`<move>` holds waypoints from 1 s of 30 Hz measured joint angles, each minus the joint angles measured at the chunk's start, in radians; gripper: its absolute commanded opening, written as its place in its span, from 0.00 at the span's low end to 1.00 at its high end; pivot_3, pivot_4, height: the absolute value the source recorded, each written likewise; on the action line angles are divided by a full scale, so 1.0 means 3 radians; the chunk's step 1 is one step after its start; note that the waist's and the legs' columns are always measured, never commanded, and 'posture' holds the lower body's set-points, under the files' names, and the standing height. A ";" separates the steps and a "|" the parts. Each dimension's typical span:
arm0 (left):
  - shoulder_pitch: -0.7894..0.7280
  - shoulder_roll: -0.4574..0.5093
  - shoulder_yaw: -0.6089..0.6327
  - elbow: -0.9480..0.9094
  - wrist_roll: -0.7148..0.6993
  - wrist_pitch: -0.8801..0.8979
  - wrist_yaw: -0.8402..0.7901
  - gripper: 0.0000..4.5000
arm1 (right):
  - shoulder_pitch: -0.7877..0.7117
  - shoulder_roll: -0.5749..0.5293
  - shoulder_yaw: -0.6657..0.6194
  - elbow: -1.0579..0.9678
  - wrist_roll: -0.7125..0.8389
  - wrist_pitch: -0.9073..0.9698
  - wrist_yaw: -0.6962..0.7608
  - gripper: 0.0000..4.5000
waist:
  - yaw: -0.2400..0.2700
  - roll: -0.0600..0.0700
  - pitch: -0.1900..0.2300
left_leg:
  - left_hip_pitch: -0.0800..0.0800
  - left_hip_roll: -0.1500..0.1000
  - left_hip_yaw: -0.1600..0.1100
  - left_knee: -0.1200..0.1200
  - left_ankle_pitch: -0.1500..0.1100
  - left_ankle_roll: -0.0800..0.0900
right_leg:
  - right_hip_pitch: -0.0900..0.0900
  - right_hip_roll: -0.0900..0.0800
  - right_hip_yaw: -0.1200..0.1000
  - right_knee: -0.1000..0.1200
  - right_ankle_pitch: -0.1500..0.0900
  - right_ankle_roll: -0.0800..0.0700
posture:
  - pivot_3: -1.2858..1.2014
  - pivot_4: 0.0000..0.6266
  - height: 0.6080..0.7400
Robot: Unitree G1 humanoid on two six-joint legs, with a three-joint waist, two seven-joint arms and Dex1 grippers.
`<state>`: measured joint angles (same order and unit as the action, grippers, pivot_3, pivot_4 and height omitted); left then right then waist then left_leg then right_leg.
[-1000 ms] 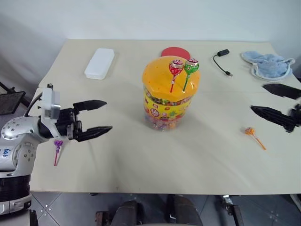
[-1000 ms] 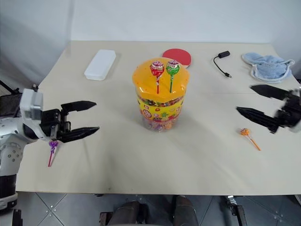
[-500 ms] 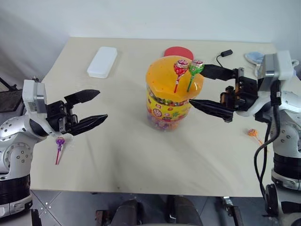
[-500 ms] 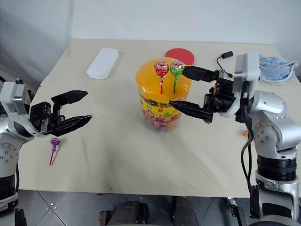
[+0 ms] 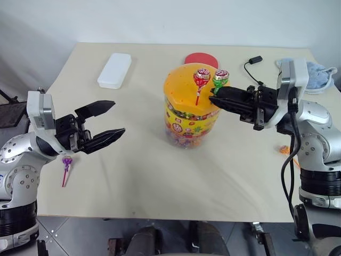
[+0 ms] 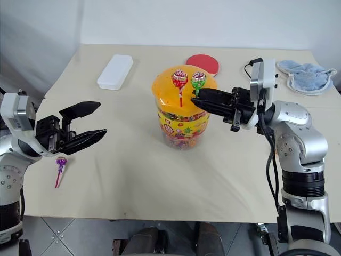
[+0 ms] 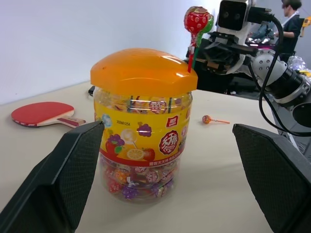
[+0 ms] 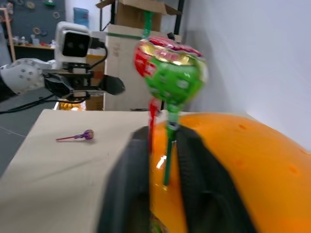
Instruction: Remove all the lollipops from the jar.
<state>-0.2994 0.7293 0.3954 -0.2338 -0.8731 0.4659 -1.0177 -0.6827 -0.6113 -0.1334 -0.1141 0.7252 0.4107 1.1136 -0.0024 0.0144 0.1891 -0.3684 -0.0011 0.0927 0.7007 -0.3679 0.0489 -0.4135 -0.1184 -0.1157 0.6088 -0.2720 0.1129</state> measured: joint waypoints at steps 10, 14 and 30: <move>-0.0067 0.0010 -0.0056 0.0022 0.0032 -0.0025 -0.0098 1.00 | -0.0266 -0.0353 -0.0762 0.0294 0.0712 0.0528 -0.0314 0.00 | 0.0019 0.0000 0.0000 | -0.0002 -0.0002 -0.0002 0.0000 0.0000 0.0001 | 0.0001 -0.0003 -0.0002 -0.0001 0.0000 0.0000 | 0.52 0.24 1.00; -0.0158 0.0117 -0.0161 0.0053 0.0190 -0.0141 -0.0258 1.00 | -0.0074 -0.1055 -0.0929 0.0542 0.0506 0.0746 -0.0419 0.00 | 0.0017 -0.0002 -0.0001 | -0.0002 -0.0002 0.0002 -0.0003 0.0000 0.0002 | 0.0001 -0.0003 -0.0001 -0.0006 0.0000 0.0000 | 0.52 0.24 1.00; -0.0052 0.0162 -0.0620 0.0277 0.0636 -0.0443 -0.0778 1.00 | 0.1794 -0.1774 -0.0365 0.0634 -0.1050 0.1462 -0.1282 0.00 | 0.0007 0.0002 0.0000 | 0.0002 0.0003 0.0013 -0.0003 0.0000 0.0001 | -0.0002 0.0001 0.0004 -0.0002 0.0000 0.0000 | 0.52 0.24 1.00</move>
<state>-0.3149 0.7780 0.2093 -0.1508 -0.6823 0.3329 -1.2511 -0.1444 -1.1437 -0.2429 0.0761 0.4101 0.8493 0.7290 -0.0004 0.0150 0.1890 -0.3678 -0.0002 0.0968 0.6999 -0.3680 0.0493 -0.4141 -0.1180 -0.1144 0.6081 -0.2720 0.1129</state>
